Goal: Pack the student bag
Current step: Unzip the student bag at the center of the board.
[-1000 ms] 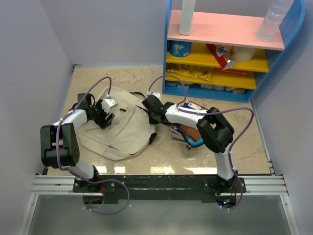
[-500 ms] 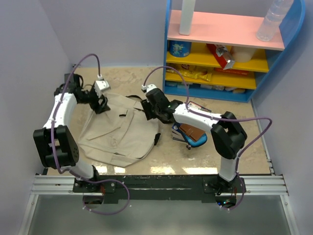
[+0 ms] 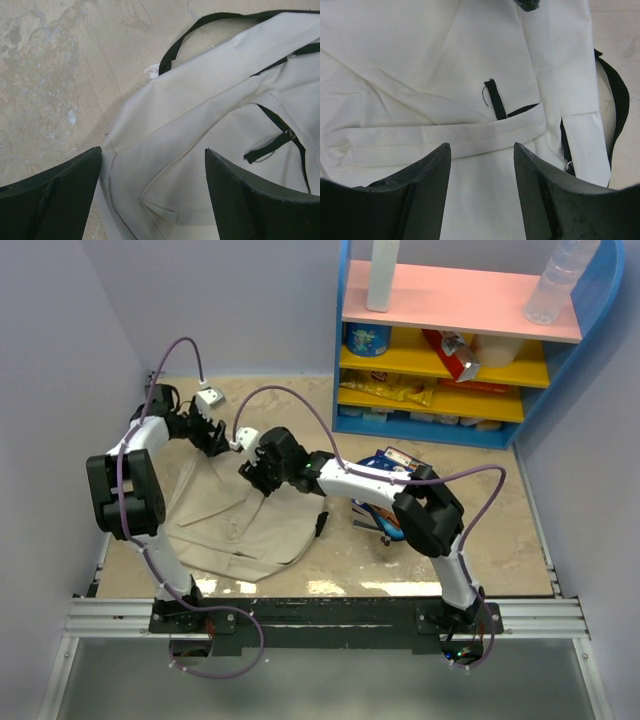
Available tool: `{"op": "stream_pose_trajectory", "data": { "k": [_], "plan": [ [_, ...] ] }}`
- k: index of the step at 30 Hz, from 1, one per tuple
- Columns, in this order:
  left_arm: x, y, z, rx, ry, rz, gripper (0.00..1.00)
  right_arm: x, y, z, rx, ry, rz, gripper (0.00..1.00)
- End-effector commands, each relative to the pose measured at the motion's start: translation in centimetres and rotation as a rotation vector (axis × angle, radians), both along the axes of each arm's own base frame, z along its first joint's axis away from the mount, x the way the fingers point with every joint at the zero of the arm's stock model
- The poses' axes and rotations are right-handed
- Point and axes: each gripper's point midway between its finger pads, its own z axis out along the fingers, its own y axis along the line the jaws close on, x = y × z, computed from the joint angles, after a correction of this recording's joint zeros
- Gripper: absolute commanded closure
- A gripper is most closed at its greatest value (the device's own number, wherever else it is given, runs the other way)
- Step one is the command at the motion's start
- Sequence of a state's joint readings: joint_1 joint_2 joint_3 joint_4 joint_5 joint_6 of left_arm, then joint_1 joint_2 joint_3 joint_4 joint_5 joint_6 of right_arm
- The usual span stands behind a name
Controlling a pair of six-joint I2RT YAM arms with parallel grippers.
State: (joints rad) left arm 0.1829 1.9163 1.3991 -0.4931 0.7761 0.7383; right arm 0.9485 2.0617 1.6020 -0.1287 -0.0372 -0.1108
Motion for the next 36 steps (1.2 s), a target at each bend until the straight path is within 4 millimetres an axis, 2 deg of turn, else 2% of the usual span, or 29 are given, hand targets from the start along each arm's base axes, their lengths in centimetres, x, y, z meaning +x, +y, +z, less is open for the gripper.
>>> {"op": "stream_pose_trajectory", "data": {
  "k": [1,2,5,6,7,8,9,11,17,18,19,25,36],
  "plan": [
    [2.3,0.2,5.5,-0.022,-0.190,0.070,0.10,1.8,1.8,2.9,0.012,-0.104,0.073,0.44],
    [2.5,0.2,5.7,-0.026,-0.198,0.076,0.10,2.0,1.9,1.9,-0.005,-0.102,0.075,0.44],
    [3.4,0.4,6.3,-0.035,-0.224,0.092,0.10,2.7,2.7,1.9,-0.022,-0.143,0.087,0.44],
    [3.9,0.7,6.5,-0.028,-0.242,0.102,0.10,2.9,2.7,1.0,-0.055,-0.152,0.101,0.44],
    [4.2,0.7,6.7,-0.032,-0.244,0.113,0.09,3.3,3.1,1.5,-0.055,-0.172,0.103,0.44],
    [4.5,0.9,6.8,-0.027,-0.252,0.124,0.09,3.5,3.3,1.5,-0.064,-0.181,0.109,0.44],
    [4.9,1.3,6.9,-0.016,-0.260,0.137,0.09,3.6,3.3,0.5,-0.096,-0.182,0.124,0.43],
    [5.0,1.6,6.7,-0.012,-0.258,0.136,0.09,4.0,3.7,1.0,-0.102,-0.201,0.134,0.43],
    [2.9,1.3,4.3,0.003,-0.157,0.063,0.10,3.4,4.1,1.0,-0.138,-0.187,0.216,0.43],
    [2.5,1.5,3.8,0.004,-0.136,0.064,0.10,3.0,3.8,0.3,-0.166,-0.166,0.234,0.43],
    [2.4,1.6,3.8,0.007,-0.135,0.062,0.10,3.2,4.0,0.8,-0.165,-0.172,0.234,0.43],
    [1.7,3.0,2.2,0.020,-0.071,0.107,0.10,3.1,4.5,-0.6,-0.174,-0.140,0.249,0.44],
    [0.2,2.9,-0.1,0.026,-0.013,0.121,0.14,3.1,4.8,-3.4,-0.189,-0.092,0.237,0.46]
  ]
}}
